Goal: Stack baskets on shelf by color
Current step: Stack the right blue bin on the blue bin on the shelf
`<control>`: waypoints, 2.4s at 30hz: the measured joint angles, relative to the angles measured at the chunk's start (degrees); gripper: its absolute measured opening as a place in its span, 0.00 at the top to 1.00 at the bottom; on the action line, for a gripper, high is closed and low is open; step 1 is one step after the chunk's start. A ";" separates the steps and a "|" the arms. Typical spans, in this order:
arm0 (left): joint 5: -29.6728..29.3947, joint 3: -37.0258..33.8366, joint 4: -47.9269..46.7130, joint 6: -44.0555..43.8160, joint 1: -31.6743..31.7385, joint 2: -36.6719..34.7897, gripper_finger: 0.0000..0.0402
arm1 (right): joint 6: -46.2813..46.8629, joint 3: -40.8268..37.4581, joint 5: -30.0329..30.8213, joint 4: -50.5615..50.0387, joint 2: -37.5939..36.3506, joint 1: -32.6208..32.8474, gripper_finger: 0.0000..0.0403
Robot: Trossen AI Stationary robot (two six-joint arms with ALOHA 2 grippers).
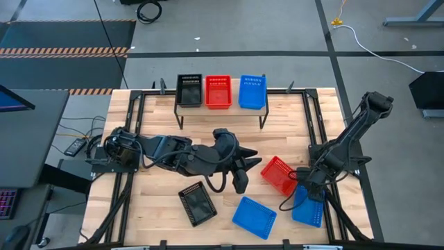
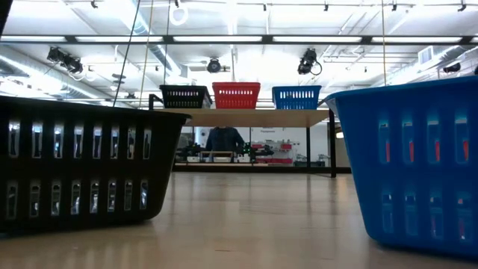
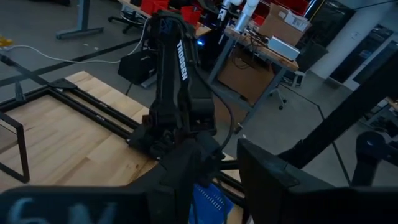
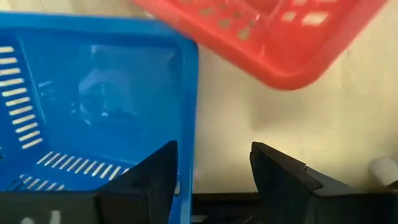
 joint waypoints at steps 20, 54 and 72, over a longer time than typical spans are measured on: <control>0.00 0.00 -0.45 0.06 0.59 0.02 0.69 | -1.93 2.56 -10.46 8.51 0.00 -0.03 0.96; 6.49 0.00 17.17 10.54 -1.29 0.07 0.71 | -58.35 49.54 15.31 -12.39 5.31 -61.43 0.98; 2.78 0.00 16.76 7.54 -0.96 0.07 0.71 | -84.47 77.50 4.02 -13.27 28.71 -88.04 0.97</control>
